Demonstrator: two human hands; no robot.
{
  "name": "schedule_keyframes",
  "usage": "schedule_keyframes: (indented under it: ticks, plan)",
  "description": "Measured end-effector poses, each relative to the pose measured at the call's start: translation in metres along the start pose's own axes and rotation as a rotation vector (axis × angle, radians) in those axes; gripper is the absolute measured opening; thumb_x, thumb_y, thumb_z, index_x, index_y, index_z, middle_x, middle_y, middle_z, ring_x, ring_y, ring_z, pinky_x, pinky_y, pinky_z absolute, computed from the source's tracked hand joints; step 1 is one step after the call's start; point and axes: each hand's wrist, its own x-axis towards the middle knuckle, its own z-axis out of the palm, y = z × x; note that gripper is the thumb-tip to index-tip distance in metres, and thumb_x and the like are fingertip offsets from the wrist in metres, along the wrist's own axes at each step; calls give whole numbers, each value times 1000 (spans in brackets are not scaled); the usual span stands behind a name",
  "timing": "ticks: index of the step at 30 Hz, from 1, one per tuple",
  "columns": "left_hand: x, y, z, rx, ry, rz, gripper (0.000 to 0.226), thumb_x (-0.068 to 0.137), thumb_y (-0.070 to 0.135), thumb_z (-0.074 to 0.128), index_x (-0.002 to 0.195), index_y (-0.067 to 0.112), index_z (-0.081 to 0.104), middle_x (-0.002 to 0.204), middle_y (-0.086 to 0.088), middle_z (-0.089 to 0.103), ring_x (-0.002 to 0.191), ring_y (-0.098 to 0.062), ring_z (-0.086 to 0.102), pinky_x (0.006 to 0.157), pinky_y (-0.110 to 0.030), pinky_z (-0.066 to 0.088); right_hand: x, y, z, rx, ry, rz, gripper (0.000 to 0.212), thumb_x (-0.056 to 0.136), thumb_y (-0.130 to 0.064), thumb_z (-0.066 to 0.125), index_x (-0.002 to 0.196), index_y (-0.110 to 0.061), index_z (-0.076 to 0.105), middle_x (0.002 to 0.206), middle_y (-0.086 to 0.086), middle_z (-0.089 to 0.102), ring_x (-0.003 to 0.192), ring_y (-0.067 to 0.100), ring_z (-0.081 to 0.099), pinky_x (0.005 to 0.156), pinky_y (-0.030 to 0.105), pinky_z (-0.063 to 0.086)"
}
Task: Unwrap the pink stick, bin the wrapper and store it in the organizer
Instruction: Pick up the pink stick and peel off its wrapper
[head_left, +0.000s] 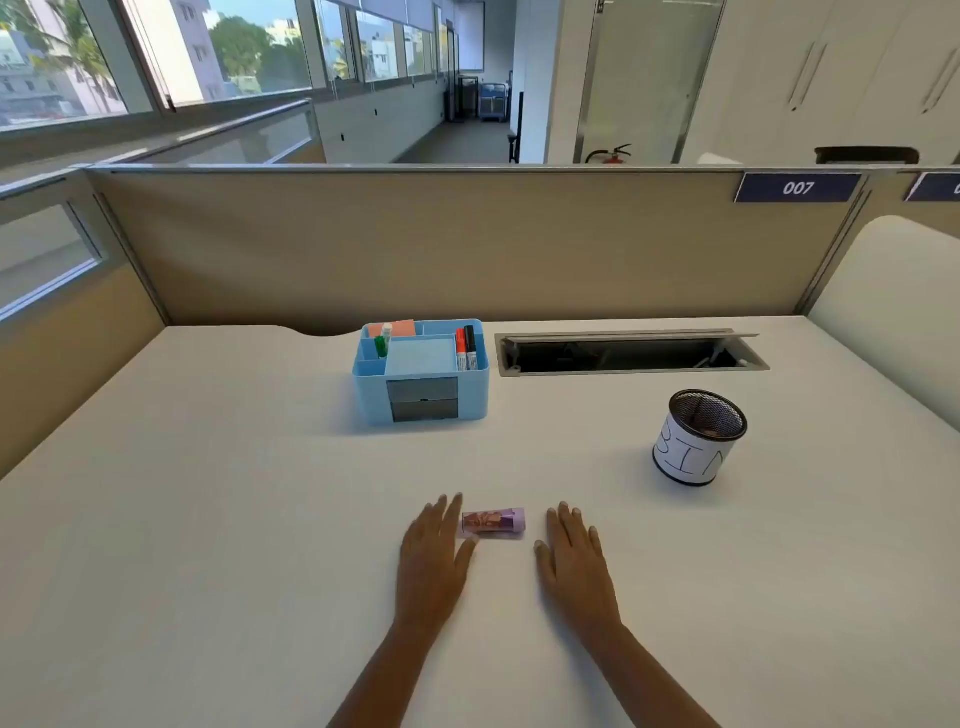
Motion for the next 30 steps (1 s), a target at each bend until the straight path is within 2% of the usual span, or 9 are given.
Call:
schedule_keyframes:
  ticks: [3,6,10,12,15,17,22,26,30]
  plan:
    - [6,11,0,-23,49,72,47,92,28,48,135,18,34,146,-5,38,136,-20,32,113,-31,25,1,-3,-1,69,-2,19,46,97,-26,29,140,-12,18,155,9,10,143,20,7,117,34,3]
    - [10,20,0,2,98,130,36,86,16,57,122,9,52,123,-14,59,118,-28,51,99,-36,40,-1,-9,-1,186,-21,18,42,97,-23,32,137,-10,28,154,11,13,143,22,9,117,34,5]
    - [12,23,-1,114,61,92,29,92,27,44,119,20,49,118,-2,58,111,-22,45,92,-30,36,-4,-13,-4,330,-15,1,36,96,-20,38,130,-10,41,152,12,22,142,22,15,116,33,14]
    - [8,28,1,21,87,61,25,90,25,47,114,19,54,113,-2,62,108,-23,47,90,-30,37,-5,-15,-6,423,10,15,33,95,-19,41,127,-10,45,146,12,34,138,23,26,111,29,22]
    - [-4,37,4,-252,148,-57,22,87,22,57,108,18,59,107,-3,66,104,-23,49,86,-28,38,-6,-19,-13,684,64,95,30,93,-19,46,122,-11,49,130,10,53,121,21,47,99,26,34]
    - [-12,45,6,-410,171,-126,20,86,22,60,106,18,61,103,-3,68,103,-22,48,81,-23,35,-4,-24,-17,831,54,150,28,93,-19,47,119,-12,52,123,9,58,111,20,53,95,27,38]
    - [-23,56,12,-412,124,-109,22,87,28,58,108,23,59,106,-1,66,104,-17,48,83,-18,33,-2,-33,-24,1174,65,214,16,92,-19,48,101,-11,59,93,9,63,87,20,60,87,36,48]
    - [-26,57,7,-439,58,-14,20,89,29,54,106,22,62,104,3,70,99,-16,56,85,-26,45,-2,-35,-28,1249,63,199,17,92,-19,47,105,-11,55,91,9,61,85,23,59,72,28,52]
    - [-19,63,-7,-597,129,-88,27,94,27,44,97,11,65,99,-7,71,89,-19,62,80,-25,48,-1,-37,-29,1124,102,144,18,93,-23,44,107,-15,54,86,3,60,77,21,61,62,25,53]
